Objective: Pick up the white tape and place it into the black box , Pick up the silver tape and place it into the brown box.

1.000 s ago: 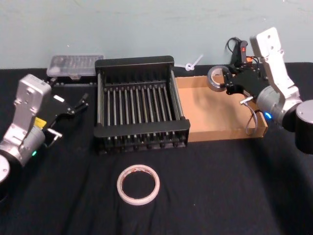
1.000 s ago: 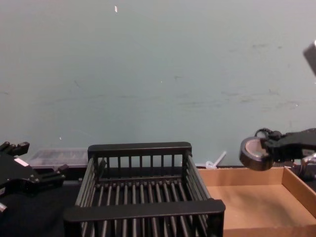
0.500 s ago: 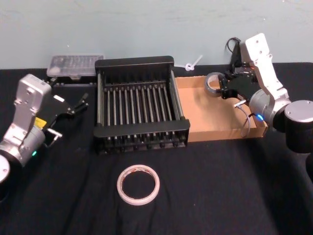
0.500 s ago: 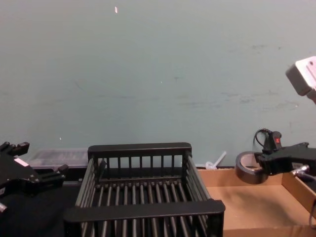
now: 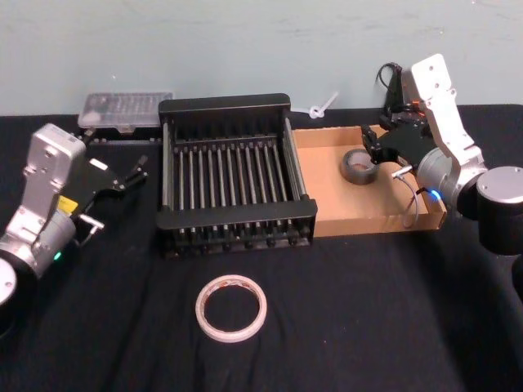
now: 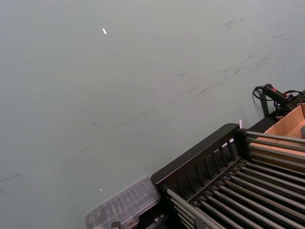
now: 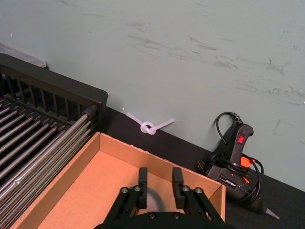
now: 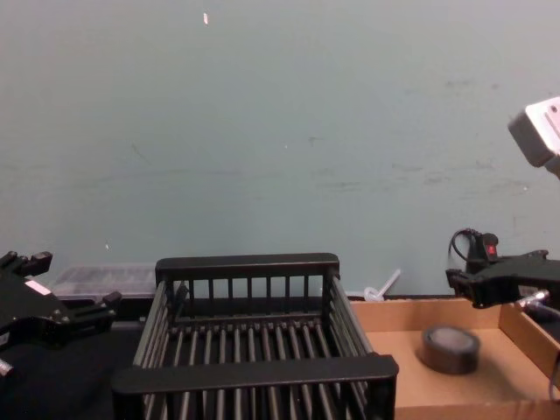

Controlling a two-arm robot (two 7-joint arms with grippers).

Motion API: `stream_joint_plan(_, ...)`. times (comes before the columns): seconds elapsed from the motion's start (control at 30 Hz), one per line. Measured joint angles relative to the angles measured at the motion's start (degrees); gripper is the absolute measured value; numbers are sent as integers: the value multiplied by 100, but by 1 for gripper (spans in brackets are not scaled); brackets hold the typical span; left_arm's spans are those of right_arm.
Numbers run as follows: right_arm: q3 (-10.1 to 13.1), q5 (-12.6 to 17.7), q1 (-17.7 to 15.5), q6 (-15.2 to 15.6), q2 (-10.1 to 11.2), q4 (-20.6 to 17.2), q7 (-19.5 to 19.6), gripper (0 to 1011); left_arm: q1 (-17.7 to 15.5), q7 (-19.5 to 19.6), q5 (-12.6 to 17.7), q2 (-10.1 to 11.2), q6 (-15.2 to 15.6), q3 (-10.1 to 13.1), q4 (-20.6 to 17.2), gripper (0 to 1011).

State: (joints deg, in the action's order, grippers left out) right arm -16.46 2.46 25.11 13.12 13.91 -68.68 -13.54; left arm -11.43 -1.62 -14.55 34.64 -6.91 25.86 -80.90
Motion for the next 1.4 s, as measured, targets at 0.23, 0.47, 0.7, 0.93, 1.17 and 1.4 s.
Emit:
stream_joint_plan(0.23,0,9,-3,0,3,-6,-3,530,0,0,0,0,0,0,0,1001)
stream_joint_plan(0.47,0,13,-7,1,6,-9,-3,743,0,0,0,0,0,0,0,1001)
stream_joint_plan(0.7,0,17,-7,4,6,-14,-3,921,0,0,0,0,0,0,0,1001)
stream_joint_plan(0.93,0,21,-7,6,6,-15,-3,1000,0,0,0,0,0,0,0,1002)
stream_joint_plan(1.17,0,21,-7,9,6,-16,-3,1000,0,0,0,0,0,0,0,1001)
stream_joint_plan(1.4,22,19,-33,-8,10,-58,-43,1000,0,0,0,0,0,0,0,1001)
